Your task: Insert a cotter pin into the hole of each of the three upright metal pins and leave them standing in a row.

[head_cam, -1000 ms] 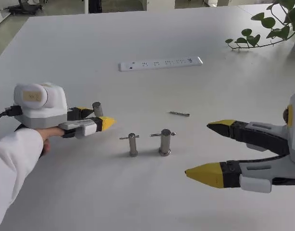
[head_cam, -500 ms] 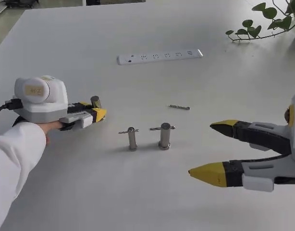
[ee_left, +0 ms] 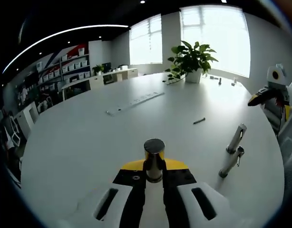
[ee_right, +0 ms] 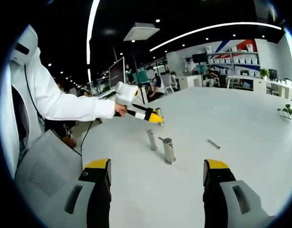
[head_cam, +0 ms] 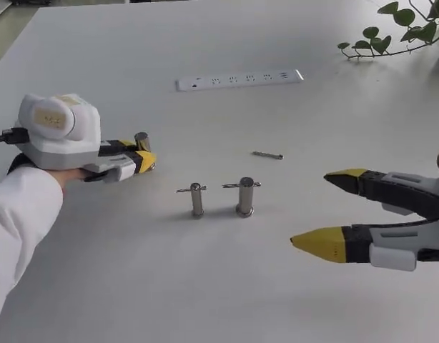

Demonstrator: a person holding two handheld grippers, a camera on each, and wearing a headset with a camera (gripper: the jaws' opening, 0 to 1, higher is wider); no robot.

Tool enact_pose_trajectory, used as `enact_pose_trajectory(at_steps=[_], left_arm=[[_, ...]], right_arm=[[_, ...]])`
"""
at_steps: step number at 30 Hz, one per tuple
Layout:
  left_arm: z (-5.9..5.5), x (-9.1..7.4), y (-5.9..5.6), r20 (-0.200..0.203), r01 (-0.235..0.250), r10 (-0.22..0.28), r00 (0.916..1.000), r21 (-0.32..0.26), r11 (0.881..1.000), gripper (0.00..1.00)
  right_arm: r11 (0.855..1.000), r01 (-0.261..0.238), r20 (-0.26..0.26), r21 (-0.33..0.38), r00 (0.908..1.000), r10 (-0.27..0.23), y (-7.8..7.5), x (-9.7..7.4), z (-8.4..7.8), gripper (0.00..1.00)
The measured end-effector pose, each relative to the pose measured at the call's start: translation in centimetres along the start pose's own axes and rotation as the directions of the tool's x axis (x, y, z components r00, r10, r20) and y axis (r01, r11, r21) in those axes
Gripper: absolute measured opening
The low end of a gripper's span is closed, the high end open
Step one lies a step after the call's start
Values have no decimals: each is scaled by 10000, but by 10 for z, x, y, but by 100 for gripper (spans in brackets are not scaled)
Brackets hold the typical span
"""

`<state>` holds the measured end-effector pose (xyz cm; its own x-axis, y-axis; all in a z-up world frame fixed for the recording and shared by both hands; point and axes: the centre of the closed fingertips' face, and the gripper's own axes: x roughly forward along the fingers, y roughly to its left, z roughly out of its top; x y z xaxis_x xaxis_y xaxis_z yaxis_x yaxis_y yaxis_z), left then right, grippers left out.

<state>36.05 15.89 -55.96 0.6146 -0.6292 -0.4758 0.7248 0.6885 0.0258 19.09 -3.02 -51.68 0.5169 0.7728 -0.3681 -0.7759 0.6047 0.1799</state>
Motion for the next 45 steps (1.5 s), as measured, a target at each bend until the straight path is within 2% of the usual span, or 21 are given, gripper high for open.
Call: enact_pose_trajectory(at_steps=[3, 5, 9, 10, 12, 14, 18, 20, 21, 22, 26, 29, 31, 32, 34, 37, 42, 45], left_arm=[[14, -15, 1, 308, 49, -48, 9995, -42, 10000, 10], [26, -28, 0, 591, 217, -224, 9980, 128, 9997, 10], [46, -53, -5, 976, 466, -483, 9941, 194, 9987, 10], [53, -60, -10, 1157, 624, -661, 9911, 358, 9974, 10], [63, -72, -21, 1618, 1022, -1053, 9812, 277, 9944, 10], [66, -82, -31, 1794, 1238, -1260, 9757, 235, 9920, 10], [66, -94, -51, 1681, 1448, -1544, 9736, 679, 9871, 10], [67, -99, -67, 1824, 1786, -1887, 9649, 706, 9814, 10], [67, -103, -84, 1869, 2127, -2244, 9564, 811, 9738, 10], [65, -104, -92, 1801, 2281, -2418, 9535, 936, 9691, 10], [50, -96, -116, 1283, 2597, -2740, 9531, 1174, 9585, 10], [37, -84, -136, 911, 2989, -3110, 9460, 1254, 9460, 10], [30, -77, -143, 563, 2958, -3082, 9497, 1629, 9413, 10], [26, -73, -148, 460, 3023, -3147, 9481, 1772, 9366, 10], [23, -68, -158, 409, 3306, -3411, 9391, 1623, 9297, 10], [18, -60, -168, 268, 3462, -3566, 9339, 1824, 9203, 10], [6, -47, -184, 175, 3862, -3935, 9192, 1556, 9092, 10], [-4, -39, -190, -162, 3949, -3974, 9175, 1565, 9053, 10]], right_arm=[[10000, 35, 85, 58, 10000, -35, -1, -1, 2, 77], [10000, 69, 95, 46, 9999, -69, -1, -2, 3, 77], [10000, 28, 134, 36, 9999, -28, 2, -4, 5, 77], [10000, 7, 147, 59, 9999, -8, 2, -3, 5, 77], [10000, -73, 86, 38, 9999, 73, 5, -4, 4, 77], [10000, -65, 32, 20, 10000, 65, 6, -4, 3, 78], [10000, -10, -31, -45, 10000, 10, 8, -6, 2, 79], [10000, 59, -45, -48, 10000, -59, 8, -8, 2, 80], [10000, 67, -43, -38, 10000, -68, 8, -9, 1, 79], [10000, 81, -31, -21, 10000, -81, 8, -10, 1, 80], [9999, 148, 4, 63, 9999, -148, 8, -14, -1, 80], [9997, 222, -40, 134, 9997, -222, 8, -16, -4, 79], [9996, 250, -89, 123, 9996, -249, 7, -17, -5, 79], [9996, 260, -91, 125, 9996, -259, 7, -17, -5, 79], [9995, 268, -52, 153, 9996, -267, 7, -19, -5, 79], [9993, 319, -74, 170, 9995, -318, 6, -20, -6, 79], [9990, 368, -154, 251, 9992, -364, 5, -22, -10, 79], [9990, 344, -241, 275, 9991, -337, 5, -23, -12, 78]])
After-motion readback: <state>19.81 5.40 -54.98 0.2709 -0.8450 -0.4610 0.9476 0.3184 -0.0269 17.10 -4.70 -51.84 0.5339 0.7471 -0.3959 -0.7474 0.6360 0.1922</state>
